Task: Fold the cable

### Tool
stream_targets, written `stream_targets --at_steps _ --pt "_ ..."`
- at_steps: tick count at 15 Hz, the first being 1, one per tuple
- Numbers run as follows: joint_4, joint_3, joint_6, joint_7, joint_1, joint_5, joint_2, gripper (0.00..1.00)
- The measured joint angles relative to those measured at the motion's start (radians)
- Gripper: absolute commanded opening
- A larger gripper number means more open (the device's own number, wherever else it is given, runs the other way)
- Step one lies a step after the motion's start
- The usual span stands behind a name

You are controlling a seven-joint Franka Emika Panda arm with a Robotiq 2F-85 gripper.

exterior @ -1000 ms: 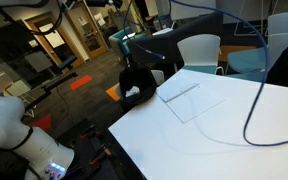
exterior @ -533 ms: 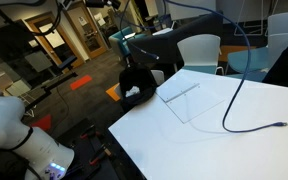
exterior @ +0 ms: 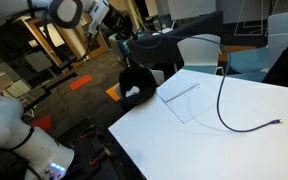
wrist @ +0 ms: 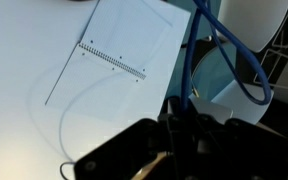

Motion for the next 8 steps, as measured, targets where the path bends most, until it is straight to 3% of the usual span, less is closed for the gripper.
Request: stream_targets --at_steps 2,4,6,8 --pt "-0.015 -0.042 0.013 -0.160 0.092 0.178 0.052 0.02" --pt "-0.019 -0.034 -0.015 -0.293 0.117 0.332 0.094 0.02" --pt "-0.019 -0.015 -0.051 -0.316 0.106 0.359 0.137 0.02" --pt "-0.020 -0.004 -0.065 -0.274 0.085 0.311 0.182 0.02"
